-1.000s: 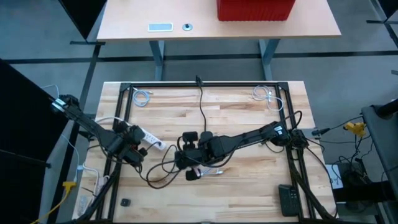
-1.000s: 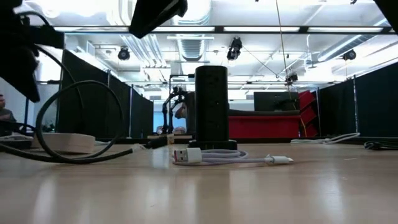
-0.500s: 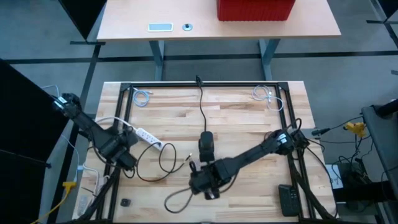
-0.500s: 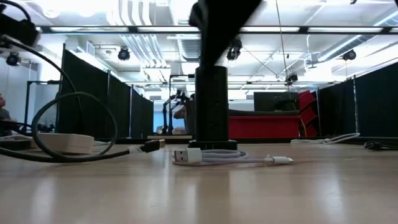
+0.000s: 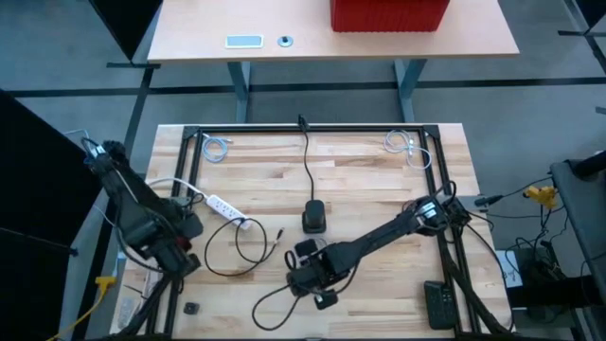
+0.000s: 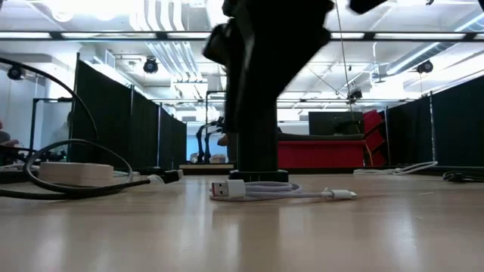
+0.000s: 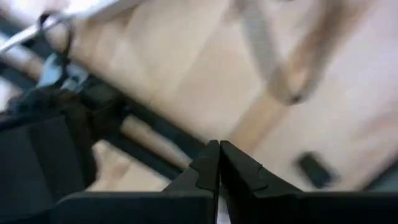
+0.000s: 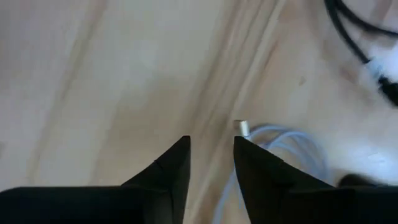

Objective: Insert USB
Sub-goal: Insert the center white charger cable into the white outlet extension

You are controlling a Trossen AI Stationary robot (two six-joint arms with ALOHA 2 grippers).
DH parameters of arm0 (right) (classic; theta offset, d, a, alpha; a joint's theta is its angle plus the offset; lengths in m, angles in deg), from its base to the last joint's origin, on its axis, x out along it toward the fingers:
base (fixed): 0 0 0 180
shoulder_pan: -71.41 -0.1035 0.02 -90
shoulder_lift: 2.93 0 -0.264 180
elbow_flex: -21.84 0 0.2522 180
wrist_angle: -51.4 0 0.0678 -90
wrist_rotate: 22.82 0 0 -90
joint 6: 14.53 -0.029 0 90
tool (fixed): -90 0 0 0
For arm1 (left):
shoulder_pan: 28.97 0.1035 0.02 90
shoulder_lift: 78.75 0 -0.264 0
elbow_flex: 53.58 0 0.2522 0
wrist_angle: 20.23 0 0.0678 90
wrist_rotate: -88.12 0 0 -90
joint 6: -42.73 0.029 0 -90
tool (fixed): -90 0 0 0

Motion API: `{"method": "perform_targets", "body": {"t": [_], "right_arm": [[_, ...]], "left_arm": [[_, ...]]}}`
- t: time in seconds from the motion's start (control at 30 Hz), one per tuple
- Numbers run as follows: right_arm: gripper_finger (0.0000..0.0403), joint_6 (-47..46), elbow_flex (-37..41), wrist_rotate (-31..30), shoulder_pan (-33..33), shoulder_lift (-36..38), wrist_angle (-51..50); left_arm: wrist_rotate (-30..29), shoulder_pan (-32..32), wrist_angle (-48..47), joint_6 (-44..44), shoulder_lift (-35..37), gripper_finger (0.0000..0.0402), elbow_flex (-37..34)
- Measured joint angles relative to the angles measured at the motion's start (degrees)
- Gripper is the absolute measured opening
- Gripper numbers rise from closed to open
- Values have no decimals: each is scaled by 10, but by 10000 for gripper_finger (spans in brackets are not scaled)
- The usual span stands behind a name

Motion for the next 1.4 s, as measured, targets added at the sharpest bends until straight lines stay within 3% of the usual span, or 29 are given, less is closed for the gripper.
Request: {"method": "perform_targets", "body": {"t": [0.13,0.37,0.43,0.77,0.97,1.1,1.3,1.4], "right_arm": [[148,50,0,7,20,0,-5],[175,81,16,96,64,-10,25],[173,86,25,101,65,-11,31],[159,115,72,109,67,-13,71],[143,111,81,106,72,-12,79],[107,107,99,105,73,-12,81],[19,97,107,103,73,-9,79],[16,96,83,100,73,-7,58]], "left_arm": [[-109,5,-2,43,0,0,77],[-482,0,32,163,0,0,108],[-552,0,58,209,0,0,92],[-689,1,196,311,0,0,8],[-727,1,272,315,-1,0,-39],[-750,1,289,313,-4,0,-68],[-752,1,292,294,-3,0,-93],[-753,2,294,294,-3,0,-103]]}}
